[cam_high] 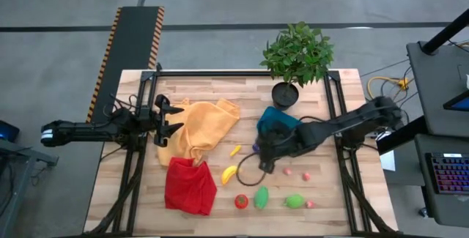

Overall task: Pick and placing Produce into tupperware
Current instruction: Put the eggplant into the blue bin

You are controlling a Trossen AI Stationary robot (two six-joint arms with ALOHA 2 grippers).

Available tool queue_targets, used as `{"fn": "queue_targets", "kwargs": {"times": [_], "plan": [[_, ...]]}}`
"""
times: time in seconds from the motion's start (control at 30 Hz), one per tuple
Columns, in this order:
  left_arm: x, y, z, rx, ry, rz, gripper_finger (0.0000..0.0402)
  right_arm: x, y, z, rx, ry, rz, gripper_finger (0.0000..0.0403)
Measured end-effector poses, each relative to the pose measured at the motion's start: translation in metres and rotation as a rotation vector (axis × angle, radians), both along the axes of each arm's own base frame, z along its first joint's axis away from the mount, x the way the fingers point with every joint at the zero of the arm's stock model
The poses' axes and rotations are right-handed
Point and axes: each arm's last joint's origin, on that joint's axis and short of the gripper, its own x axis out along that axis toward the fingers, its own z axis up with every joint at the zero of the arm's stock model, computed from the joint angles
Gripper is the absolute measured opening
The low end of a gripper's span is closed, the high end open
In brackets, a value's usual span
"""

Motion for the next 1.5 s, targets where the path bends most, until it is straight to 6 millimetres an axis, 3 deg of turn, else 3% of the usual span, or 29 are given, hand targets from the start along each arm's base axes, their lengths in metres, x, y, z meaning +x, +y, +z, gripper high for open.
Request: {"fn": "queue_targets", "kwargs": {"times": [0.2,0.77,1.27,1.5], "plan": [[0.0,0.0,0.0,-0.001,-0.002,-0.001,0.0235,0.02,-0.001,-0.021,-0.027,0.058,-0.043,0.0228],[0.0,0.0,-0.001,-0.006,0.003,-0.004,0.0235,0.035,-0.004,-0.089,-0.05,0.24,-0.142,0.0228],[0.0,0.0,-0.001,-0.006,0.005,-0.004,0.0235,0.044,-0.013,-0.131,-0.021,0.352,-0.16,0.0226],[0.0,0.0,-0.002,-0.006,0.007,-0.003,0.0235,0.045,-0.019,-0.135,-0.003,0.364,-0.144,0.0226]]}}
